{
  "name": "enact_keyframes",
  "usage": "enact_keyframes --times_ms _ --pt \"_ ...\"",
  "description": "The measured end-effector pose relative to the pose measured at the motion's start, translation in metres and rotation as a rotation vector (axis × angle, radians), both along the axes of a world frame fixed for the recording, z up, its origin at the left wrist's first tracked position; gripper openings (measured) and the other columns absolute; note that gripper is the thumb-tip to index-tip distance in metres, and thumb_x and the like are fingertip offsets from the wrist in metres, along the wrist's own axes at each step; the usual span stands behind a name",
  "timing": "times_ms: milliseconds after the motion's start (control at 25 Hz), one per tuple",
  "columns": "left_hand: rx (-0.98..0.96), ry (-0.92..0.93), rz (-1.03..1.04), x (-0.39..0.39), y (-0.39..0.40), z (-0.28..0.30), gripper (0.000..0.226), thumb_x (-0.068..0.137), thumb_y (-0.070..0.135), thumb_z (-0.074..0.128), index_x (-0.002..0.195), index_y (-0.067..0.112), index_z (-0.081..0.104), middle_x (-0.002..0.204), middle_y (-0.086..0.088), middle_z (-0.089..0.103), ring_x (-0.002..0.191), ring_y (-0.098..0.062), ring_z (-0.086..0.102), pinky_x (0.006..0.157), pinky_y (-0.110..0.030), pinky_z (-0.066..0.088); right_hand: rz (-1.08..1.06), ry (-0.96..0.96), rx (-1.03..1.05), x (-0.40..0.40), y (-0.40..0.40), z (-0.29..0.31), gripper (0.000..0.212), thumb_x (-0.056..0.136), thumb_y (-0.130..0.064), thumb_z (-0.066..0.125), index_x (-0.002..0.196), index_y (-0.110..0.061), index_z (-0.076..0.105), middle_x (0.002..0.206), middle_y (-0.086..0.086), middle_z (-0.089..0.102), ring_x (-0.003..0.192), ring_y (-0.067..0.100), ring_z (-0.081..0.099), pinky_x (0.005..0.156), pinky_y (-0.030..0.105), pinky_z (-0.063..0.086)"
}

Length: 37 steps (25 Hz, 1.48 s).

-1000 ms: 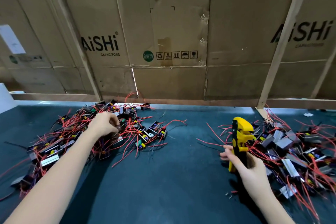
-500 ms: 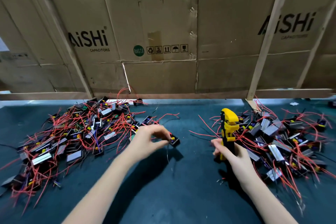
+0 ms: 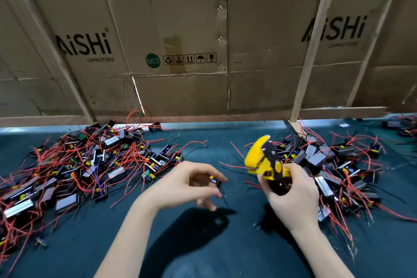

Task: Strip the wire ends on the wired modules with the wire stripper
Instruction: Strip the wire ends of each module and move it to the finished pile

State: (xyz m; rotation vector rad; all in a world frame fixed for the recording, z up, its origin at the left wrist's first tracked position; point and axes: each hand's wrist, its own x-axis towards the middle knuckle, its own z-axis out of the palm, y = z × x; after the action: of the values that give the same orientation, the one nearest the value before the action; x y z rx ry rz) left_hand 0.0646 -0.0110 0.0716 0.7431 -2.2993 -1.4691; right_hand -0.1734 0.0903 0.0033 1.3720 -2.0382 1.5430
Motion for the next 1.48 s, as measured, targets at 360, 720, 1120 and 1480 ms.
enact_keyframes --times_ms 360,720,1120,1480 --pt "-0.699 0.041 0.272 -0.039 -0.013 -0.059 0.017 0.083 0.004 0.073 0.095 0.016 0.078 0.094 0.005 0.073 0.089 -0.012 0.063 0.082 -0.031 0.052 -0.198 0.186 0.053 -0.004 -0.002 -0.002 0.054 0.068 -0.063 0.059 0.083 -0.011 0.061 0.075 0.001 0.059 0.072 0.031 0.057 0.070 0.038 0.034" --pt "-0.386 0.153 0.381 -0.007 -0.018 -0.058 0.046 0.074 -0.020 0.064 0.108 0.011 0.068 0.111 0.003 0.068 0.107 -0.006 0.064 0.097 -0.027 0.051 -0.215 0.206 0.078 -0.003 -0.003 -0.003 0.054 0.070 -0.064 0.058 0.082 -0.011 0.061 0.074 0.001 0.059 0.072 0.031 0.058 0.069 0.039 0.036" --pt "-0.610 0.131 0.329 -0.028 -0.004 -0.064 0.009 0.090 0.022 0.069 0.087 0.018 0.077 0.086 0.014 0.072 0.092 -0.008 0.061 0.087 -0.030 0.048 -0.298 0.392 0.143 -0.006 -0.005 -0.010 0.059 0.067 -0.062 0.057 0.084 -0.006 0.061 0.074 0.007 0.057 0.071 0.033 0.053 0.069 0.040 0.035" --pt "-0.543 0.058 0.399 -0.036 0.006 -0.066 0.027 0.089 0.032 0.052 0.067 0.017 0.055 0.062 0.014 0.053 0.076 -0.012 0.045 0.081 -0.023 0.032 -0.365 0.466 0.276 -0.004 -0.007 -0.015 0.063 0.046 -0.047 0.090 0.080 -0.003 0.059 0.074 0.011 0.058 0.071 0.034 0.054 0.068 0.042 0.037"
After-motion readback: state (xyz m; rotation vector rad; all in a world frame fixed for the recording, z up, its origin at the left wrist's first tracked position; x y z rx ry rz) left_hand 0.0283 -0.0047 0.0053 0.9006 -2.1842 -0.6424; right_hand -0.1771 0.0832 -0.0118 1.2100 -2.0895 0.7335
